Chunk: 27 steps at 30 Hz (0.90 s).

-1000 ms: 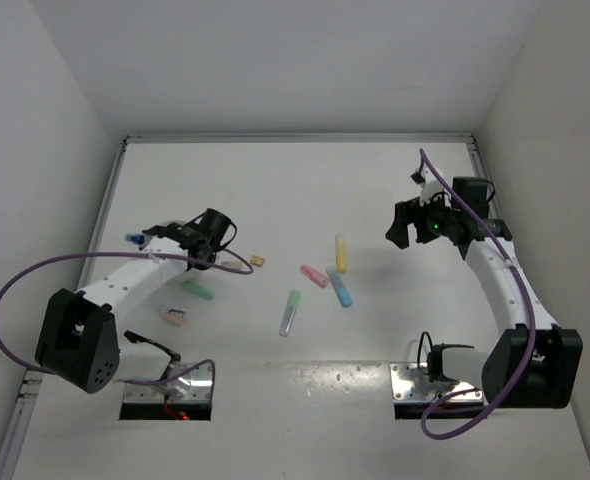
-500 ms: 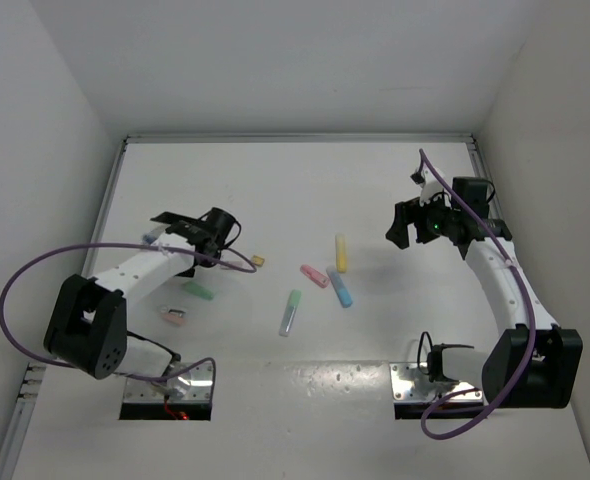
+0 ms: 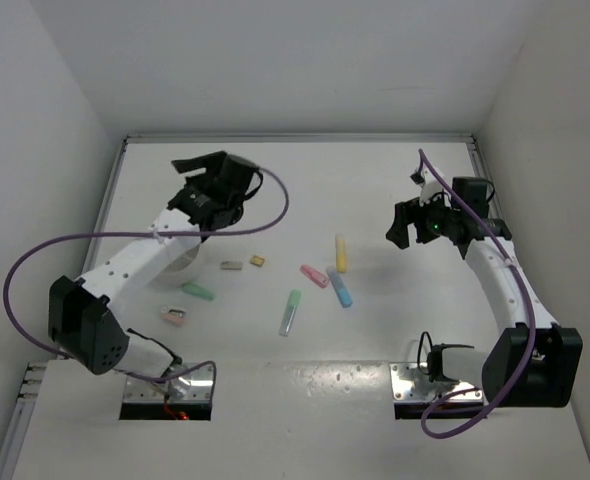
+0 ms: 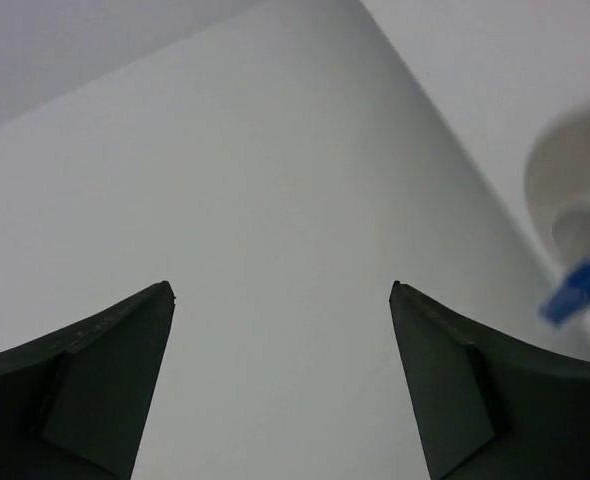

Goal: Sort the stationery into containers
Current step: Grab a piece of stationery with the left arm

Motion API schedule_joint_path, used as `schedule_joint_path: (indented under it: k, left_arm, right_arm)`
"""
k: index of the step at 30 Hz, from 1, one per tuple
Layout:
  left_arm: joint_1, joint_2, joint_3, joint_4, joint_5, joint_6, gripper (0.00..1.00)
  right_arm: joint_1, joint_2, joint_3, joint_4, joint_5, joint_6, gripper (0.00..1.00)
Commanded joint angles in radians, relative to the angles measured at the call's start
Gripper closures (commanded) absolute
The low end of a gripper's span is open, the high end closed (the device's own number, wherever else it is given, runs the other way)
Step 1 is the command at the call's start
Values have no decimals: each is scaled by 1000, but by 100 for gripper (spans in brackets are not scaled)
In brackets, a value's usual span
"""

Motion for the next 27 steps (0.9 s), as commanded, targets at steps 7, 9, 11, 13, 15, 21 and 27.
schedule_joint_path:
  k: [7,9,11,13,15,21,27]
  left_arm:
    - [-118,50,436,45,685,-1231,100]
    - [-149,-11,214,169,786,-1390,95]
    - [-164,-25,70,236,709,-1649,66]
    - [-198,-36,-90,245,614,-1734,19]
    - [-212,-36,-197,267,578,-1730,8]
    - [-224,-27,-251,207,420,-1675,100]
    - [-192,-2,-273,198,346,-1893,23]
  right_arm:
    - [-6,40,47,-25,-52,-39,100]
    - [-6,40,47,-34,-65,-65,100]
    - [-6,51,47,-44,-74,-74,78]
    - [-6,60,47,-54,-74,-83,15]
    - [-6,69,47,-64,-88,-99,11]
    - [-6,127,62,-103,-158,-155,100]
    - [5,216,101,-149,-158,-165,97]
